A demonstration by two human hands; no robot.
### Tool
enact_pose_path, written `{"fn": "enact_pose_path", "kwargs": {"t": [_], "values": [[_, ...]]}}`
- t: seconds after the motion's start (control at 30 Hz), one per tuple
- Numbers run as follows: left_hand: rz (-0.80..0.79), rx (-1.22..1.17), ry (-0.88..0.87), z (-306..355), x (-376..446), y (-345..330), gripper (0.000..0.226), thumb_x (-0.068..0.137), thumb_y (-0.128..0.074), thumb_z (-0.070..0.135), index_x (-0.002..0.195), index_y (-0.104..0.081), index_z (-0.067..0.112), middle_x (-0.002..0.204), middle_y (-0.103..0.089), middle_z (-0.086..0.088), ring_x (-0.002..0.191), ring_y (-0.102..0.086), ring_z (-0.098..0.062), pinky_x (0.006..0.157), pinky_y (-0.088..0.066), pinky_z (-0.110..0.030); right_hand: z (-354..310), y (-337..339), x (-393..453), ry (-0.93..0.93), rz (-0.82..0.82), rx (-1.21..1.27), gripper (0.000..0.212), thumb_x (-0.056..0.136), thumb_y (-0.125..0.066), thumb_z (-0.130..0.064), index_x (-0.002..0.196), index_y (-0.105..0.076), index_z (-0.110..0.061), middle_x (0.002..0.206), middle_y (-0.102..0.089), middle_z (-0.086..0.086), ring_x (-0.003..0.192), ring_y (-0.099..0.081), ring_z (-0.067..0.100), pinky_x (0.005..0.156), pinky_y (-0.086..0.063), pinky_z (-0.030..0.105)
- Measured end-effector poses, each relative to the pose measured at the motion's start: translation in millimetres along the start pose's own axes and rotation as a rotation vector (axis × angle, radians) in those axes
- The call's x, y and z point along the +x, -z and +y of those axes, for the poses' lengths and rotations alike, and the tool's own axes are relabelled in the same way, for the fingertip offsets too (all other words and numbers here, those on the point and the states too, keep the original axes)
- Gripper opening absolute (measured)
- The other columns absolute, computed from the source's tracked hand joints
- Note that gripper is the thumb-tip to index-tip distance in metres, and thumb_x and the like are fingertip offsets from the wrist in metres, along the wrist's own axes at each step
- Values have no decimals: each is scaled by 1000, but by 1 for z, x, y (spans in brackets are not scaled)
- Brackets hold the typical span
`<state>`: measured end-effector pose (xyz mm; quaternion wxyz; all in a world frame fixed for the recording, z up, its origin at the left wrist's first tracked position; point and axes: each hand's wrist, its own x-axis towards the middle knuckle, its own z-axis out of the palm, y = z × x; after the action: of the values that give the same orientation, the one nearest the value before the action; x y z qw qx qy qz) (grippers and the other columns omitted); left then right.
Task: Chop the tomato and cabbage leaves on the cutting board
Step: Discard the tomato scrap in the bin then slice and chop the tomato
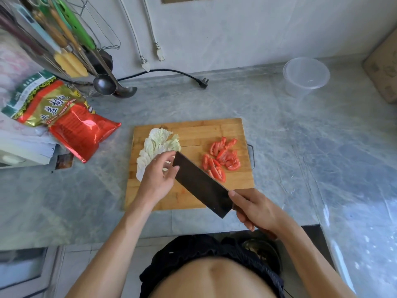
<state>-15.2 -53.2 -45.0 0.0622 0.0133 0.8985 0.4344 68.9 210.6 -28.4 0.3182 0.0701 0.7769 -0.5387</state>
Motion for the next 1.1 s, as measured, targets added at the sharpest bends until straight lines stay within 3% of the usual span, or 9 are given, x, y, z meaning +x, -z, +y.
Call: {"fn": "enact_pose_path", "kwargs": {"t": [0.13, 0.27, 0.4, 0.53, 0.67, 0.9, 1.0, 1.1], "values": [[-79, 130, 53, -22, -12, 21, 31, 92, -65, 12, 113, -59, 33, 92, -57, 8, 78, -60, -7, 69, -45, -18, -3, -9, 16, -7, -117, -96, 47, 106, -43, -42, 72, -49, -10, 58, -56, 3, 44, -50, 19, 49, -45, 29], [-119, 270, 122, -35, -12, 22, 18, 94, -63, 17, 112, -60, 19, 97, -62, 1, 83, -60, -17, 70, -40, -26, -6, -9, 30, -21, -155, -157, 47, 105, -42, -42, 73, -51, -8, 60, -57, 6, 48, -51, 22, 52, -47, 34], [-85, 245, 130, -30, 3, 9, 18, 94, -63, 13, 112, -61, 16, 97, -62, 1, 85, -65, -19, 68, -41, -21, -6, 2, 38, -38, -118, -170, 53, 105, -43, -43, 77, -54, 1, 60, -55, 5, 46, -47, 20, 49, -43, 33], [-93, 212, 53, -12, 22, -9, 16, 95, -62, 12, 110, -61, 12, 92, -62, 2, 86, -64, -18, 70, -44, -22, -4, 22, 35, -43, -34, -183, 47, 105, -43, -43, 72, -53, -11, 58, -56, 3, 49, -49, 18, 51, -43, 34], [-101, 224, -28, 5, 40, -22, 14, 96, -60, 12, 110, -60, 11, 99, -63, -1, 91, -59, -17, 74, -44, -24, -4, 34, 31, -19, 54, -184, 47, 106, -43, -39, 70, -51, -10, 57, -56, 5, 49, -50, 21, 52, -46, 35], [-315, 300, 7, -6, 53, 0, 7, 94, -63, 18, 94, -56, 20, 98, -67, -1, 86, -68, -19, 76, -55, -35, -1, 33, 30, -58, -8, -203, 47, 100, -51, -49, 73, -55, -11, 58, -54, 3, 48, -50, 16, 55, -47, 31], [-273, 282, -21, -4, 60, -7, 13, 94, -64, 16, 93, -56, 27, 95, -67, 0, 80, -69, -15, 71, -52, -30, -2, 40, 36, -57, 13, -295, 41, 98, -59, -43, 83, -60, -5, 59, -55, 4, 48, -52, 15, 50, -47, 26], [-210, 264, -74, 1, 72, -15, 10, 93, -63, 13, 97, -61, 22, 90, -67, -1, 76, -69, -14, 71, -52, -29, -5, 51, 45, -59, 50, -311, 35, 98, -60, -36, 88, -62, -3, 63, -57, 6, 49, -52, 15, 47, -46, 25]]}}
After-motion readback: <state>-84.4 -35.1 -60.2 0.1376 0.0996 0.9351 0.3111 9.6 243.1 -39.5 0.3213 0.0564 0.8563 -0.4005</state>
